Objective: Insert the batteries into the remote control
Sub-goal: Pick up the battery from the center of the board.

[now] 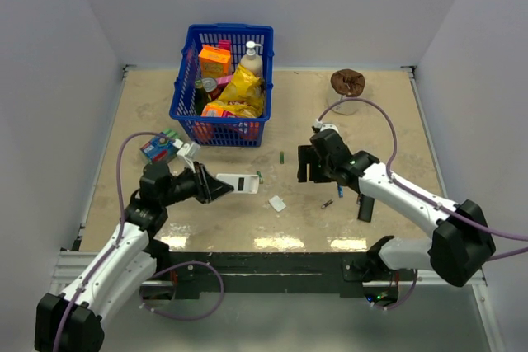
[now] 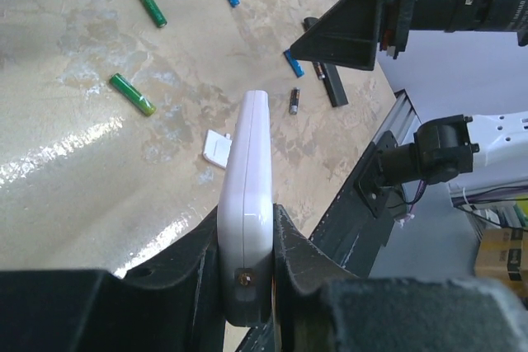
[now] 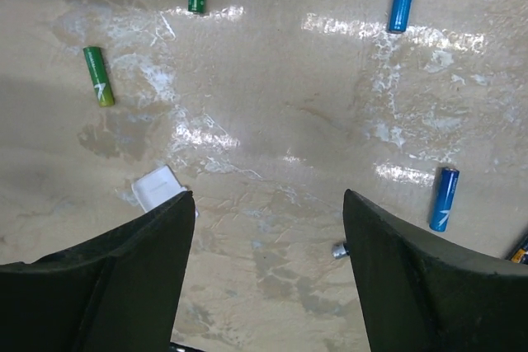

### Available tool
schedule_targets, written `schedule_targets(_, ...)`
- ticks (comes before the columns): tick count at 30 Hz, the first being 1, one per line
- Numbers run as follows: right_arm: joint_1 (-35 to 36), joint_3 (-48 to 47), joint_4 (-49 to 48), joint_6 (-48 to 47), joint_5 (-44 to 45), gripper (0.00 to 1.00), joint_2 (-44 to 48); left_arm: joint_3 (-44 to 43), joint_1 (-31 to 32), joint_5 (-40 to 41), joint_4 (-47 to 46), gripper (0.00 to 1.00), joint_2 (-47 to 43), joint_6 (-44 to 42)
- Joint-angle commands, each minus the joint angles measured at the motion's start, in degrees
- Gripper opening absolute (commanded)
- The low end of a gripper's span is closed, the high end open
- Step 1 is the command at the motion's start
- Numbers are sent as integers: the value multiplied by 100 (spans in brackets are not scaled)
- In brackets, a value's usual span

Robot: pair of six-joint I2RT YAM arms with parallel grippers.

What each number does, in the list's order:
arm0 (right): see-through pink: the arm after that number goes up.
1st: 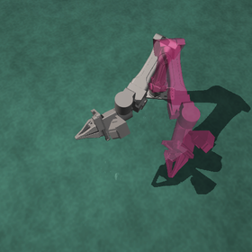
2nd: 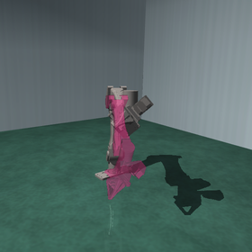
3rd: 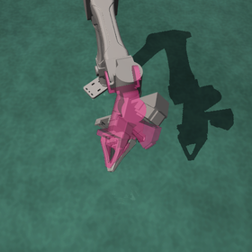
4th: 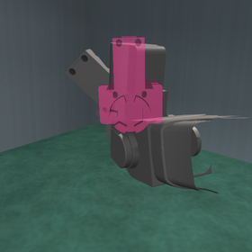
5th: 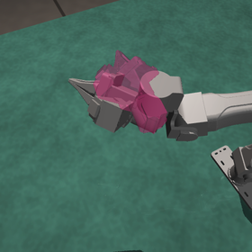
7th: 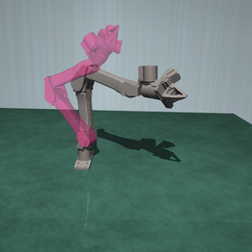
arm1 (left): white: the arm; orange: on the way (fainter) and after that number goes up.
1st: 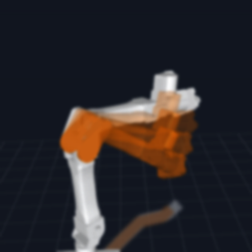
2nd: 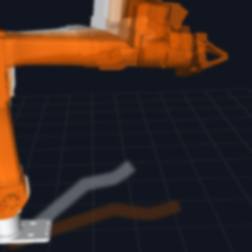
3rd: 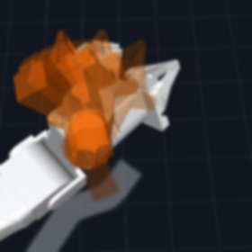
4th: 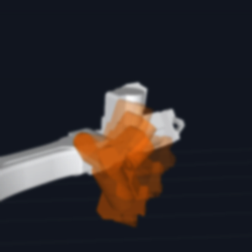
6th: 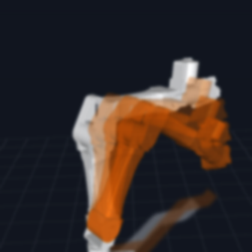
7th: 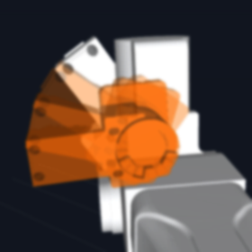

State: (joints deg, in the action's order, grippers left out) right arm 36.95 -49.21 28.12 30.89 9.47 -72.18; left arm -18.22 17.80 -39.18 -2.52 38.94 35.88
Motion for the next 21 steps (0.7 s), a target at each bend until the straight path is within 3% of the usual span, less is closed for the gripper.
schedule_targets(1,14,-247,-95,-4,-303,73,-278,2,13,164,-337,0,-184,-90)
schedule_targets(8,137,-422,-711,-92,-517,64,-779,134,13,1200,-73,0,-711,-46)
schedule_targets(14,260,-1018,-1115,-22,-745,56,-1577,231,13,1439,-73,0,-1125,-28)
schedule_targets(21,1006,-1390,-1580,109,-500,45,-2230,73,13,1720,217,0,-1503,-72)
